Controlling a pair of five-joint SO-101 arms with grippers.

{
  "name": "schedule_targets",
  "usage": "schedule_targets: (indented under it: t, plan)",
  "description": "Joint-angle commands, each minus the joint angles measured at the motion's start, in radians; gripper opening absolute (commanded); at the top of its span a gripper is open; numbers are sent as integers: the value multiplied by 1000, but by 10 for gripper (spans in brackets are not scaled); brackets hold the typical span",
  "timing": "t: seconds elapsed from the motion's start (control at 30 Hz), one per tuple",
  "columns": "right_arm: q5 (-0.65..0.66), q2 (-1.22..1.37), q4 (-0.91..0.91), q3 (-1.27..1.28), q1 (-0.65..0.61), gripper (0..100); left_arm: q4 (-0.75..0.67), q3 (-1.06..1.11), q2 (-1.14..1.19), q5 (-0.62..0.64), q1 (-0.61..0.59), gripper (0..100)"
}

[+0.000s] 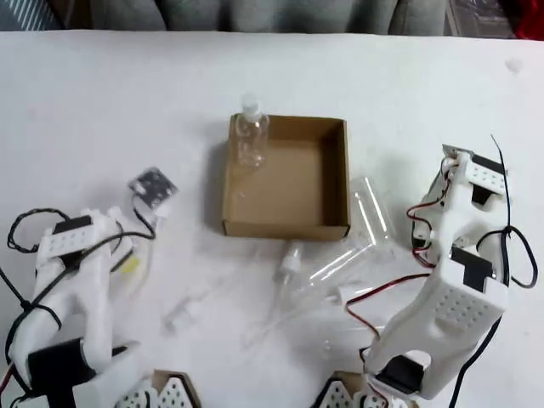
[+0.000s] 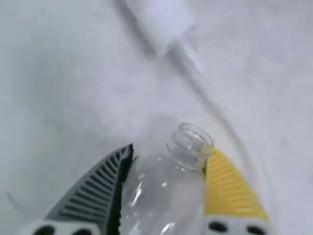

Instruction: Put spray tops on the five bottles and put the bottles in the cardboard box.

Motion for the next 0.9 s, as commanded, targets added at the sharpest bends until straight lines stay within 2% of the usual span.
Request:
schedule_targets:
  t: [0.0, 0.4, 0.57, 0.73, 0.87]
  plan:
    - [8, 13, -24, 5, -111, 16, -20, -46, 1, 150, -33, 146]
    - [5, 13, -24, 5, -111, 16, -12, -66, -2, 164, -31, 146]
    - [5, 13, -24, 5, -111, 16, -12, -72, -7, 253, -30, 146]
    - [5, 13, -24, 5, -111, 16, -11, -91, -8, 287, -30, 150]
    - [5, 13, -24, 5, -111, 16, 55, -166, -8, 474, -30, 150]
